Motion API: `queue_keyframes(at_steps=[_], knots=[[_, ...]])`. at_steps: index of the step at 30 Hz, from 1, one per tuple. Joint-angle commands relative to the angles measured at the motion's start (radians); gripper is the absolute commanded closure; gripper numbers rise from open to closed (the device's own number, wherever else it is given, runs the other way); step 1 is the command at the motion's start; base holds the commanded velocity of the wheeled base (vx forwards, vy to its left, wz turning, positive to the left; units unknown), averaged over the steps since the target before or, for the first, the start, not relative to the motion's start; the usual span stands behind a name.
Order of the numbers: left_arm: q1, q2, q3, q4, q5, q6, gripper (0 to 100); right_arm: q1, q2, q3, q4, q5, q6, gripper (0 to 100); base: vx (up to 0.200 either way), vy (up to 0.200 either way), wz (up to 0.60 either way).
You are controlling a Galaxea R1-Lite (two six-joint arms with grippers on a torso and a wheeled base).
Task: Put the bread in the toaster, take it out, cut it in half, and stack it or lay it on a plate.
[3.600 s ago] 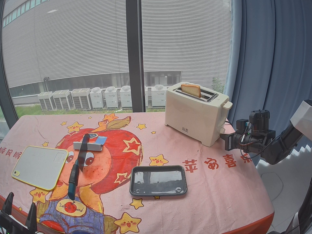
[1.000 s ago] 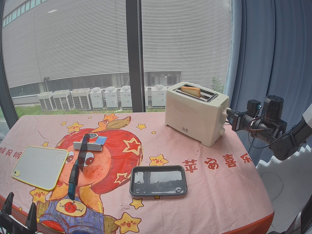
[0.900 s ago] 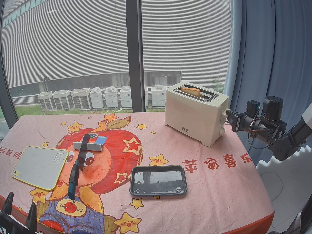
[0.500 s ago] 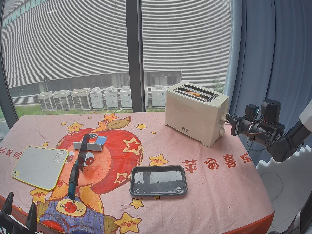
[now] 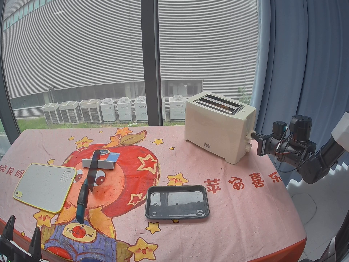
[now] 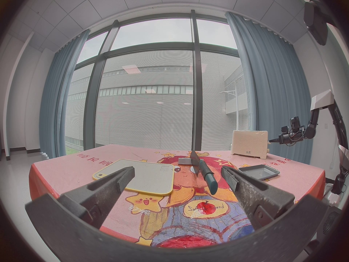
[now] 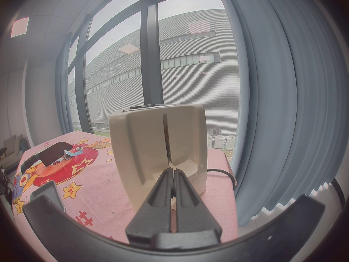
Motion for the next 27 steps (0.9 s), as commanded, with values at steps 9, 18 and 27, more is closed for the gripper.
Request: queue_keyframes(at_steps=[9, 18, 27], knots=[[0.000, -0.010, 0.015, 0.000, 0.000, -0.001, 0, 0.006, 0.017, 0.005, -0.011, 0.000, -0.017, 100, 0.000, 0.000, 0.00], [0.000, -0.010, 0.015, 0.000, 0.000, -0.001, 0, 0.006, -0.031, 0.004, -0.015, -0.001, -0.017, 100, 0.000, 0.000, 0.00], [0.000, -0.010, 0.015, 0.000, 0.000, -0.001, 0, 0.006, -0.103, 0.019, -0.012, -0.001, -0.018, 100, 0.000, 0.000, 0.00]])
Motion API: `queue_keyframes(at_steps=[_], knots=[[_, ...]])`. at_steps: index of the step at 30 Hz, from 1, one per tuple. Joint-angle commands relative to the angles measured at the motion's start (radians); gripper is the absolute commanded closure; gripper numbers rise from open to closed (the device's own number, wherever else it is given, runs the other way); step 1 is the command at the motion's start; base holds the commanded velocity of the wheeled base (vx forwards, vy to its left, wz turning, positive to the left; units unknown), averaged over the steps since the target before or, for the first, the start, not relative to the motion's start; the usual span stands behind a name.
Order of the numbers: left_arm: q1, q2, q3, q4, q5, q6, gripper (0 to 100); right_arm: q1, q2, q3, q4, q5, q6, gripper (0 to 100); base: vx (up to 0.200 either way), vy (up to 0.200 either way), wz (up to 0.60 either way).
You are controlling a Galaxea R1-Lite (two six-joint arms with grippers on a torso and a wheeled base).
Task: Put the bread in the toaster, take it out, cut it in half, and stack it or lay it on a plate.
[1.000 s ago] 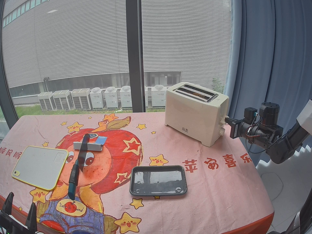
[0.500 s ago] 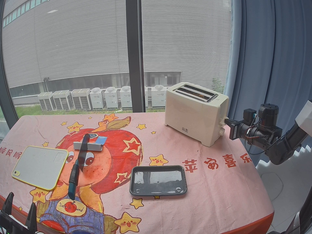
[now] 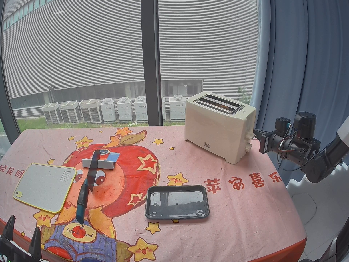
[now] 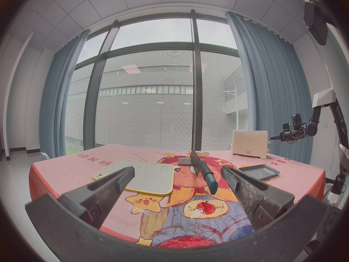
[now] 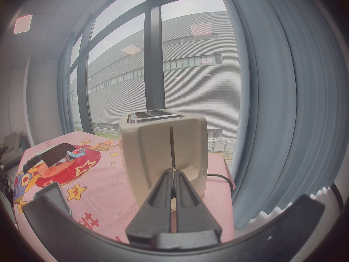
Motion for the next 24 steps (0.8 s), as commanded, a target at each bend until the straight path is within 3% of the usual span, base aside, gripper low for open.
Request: queue_keyframes(at_steps=[1, 10, 14, 24], knots=[[0.000, -0.010, 0.015, 0.000, 0.001, 0.000, 0, 0.001, -0.048, 0.013, -0.008, 0.000, -0.001, 100, 0.000, 0.000, 0.00], [0.001, -0.010, 0.015, 0.000, 0.001, 0.000, 0, -0.010, -0.081, 0.033, -0.025, -0.007, -0.034, 100, 0.000, 0.000, 0.00], [0.001, -0.010, 0.015, 0.000, 0.001, 0.000, 0, -0.013, -0.088, 0.043, -0.085, -0.023, -0.037, 100, 0.000, 0.000, 0.00], [0.000, -0.010, 0.015, 0.000, 0.001, 0.000, 0, -0.005, -0.120, 0.072, -0.086, -0.024, -0.044, 100, 0.000, 0.000, 0.00]])
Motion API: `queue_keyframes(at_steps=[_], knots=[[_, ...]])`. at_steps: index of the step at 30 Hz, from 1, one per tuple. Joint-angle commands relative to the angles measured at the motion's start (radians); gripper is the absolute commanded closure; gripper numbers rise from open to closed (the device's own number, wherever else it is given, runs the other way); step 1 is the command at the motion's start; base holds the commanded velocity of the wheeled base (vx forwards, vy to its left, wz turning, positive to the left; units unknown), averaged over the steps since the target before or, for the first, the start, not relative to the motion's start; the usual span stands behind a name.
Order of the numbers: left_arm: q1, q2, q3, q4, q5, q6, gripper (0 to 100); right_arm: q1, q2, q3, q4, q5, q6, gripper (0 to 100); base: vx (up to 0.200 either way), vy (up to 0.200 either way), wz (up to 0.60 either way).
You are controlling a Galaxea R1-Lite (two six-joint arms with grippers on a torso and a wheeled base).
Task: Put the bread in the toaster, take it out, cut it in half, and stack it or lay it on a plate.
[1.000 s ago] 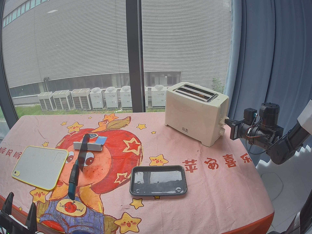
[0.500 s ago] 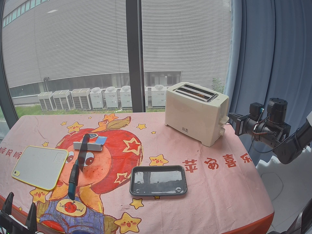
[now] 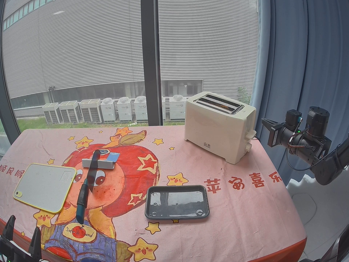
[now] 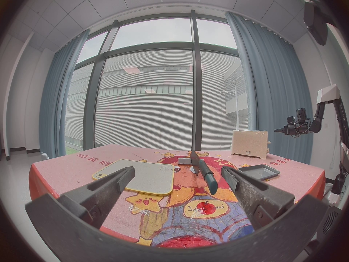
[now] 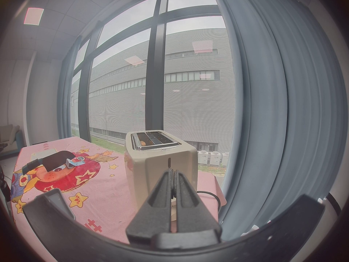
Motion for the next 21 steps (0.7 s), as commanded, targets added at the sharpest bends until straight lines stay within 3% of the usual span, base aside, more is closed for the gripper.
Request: queue_keyframes(at_steps=[1, 21], knots=[[0.000, -0.010, 0.015, 0.000, 0.000, 0.000, 0, 0.002, -0.012, 0.003, 0.000, 0.001, -0.003, 100, 0.000, 0.000, 0.00], [0.000, -0.010, 0.015, 0.000, 0.000, 0.000, 0, 0.016, -0.016, 0.011, -0.003, -0.003, -0.017, 100, 0.000, 0.000, 0.00]])
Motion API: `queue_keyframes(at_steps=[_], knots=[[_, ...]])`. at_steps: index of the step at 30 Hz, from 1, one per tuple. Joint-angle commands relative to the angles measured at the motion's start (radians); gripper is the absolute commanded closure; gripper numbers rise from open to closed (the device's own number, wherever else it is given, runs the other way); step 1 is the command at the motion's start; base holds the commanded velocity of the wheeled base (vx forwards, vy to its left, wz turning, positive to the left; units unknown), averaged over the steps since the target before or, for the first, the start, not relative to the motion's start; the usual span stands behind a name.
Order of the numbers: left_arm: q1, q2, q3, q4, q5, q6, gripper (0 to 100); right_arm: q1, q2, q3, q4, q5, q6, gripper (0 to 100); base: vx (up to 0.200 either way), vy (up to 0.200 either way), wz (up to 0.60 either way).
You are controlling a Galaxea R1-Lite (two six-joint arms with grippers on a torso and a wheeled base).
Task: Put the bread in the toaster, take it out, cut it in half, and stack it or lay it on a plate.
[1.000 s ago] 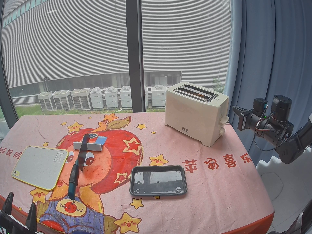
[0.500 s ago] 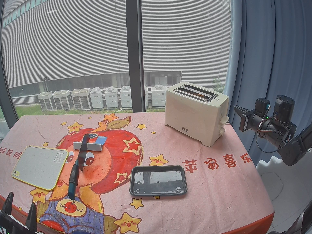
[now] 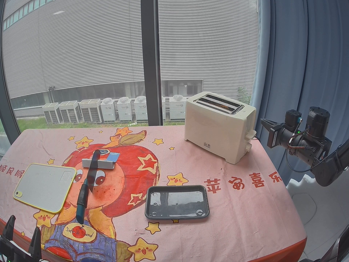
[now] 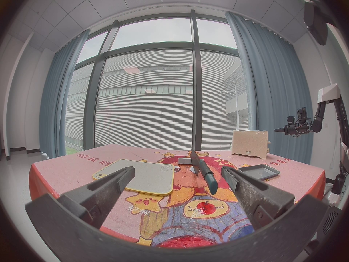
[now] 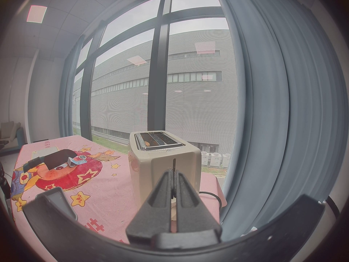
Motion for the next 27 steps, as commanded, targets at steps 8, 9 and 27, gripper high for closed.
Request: queue_keyframes(at_steps=[8, 9, 27], knots=[[0.001, -0.010, 0.015, 0.000, 0.000, -0.001, 0, -0.002, -0.006, 0.001, 0.000, 0.001, -0.004, 100, 0.000, 0.000, 0.00], [0.000, -0.010, 0.015, 0.000, 0.000, -0.001, 0, -0.002, -0.006, 0.000, 0.000, 0.001, -0.004, 100, 0.000, 0.000, 0.00], [0.000, -0.010, 0.015, 0.000, 0.000, -0.001, 0, -0.008, -0.023, 0.016, 0.000, 0.001, -0.004, 100, 0.000, 0.000, 0.00]])
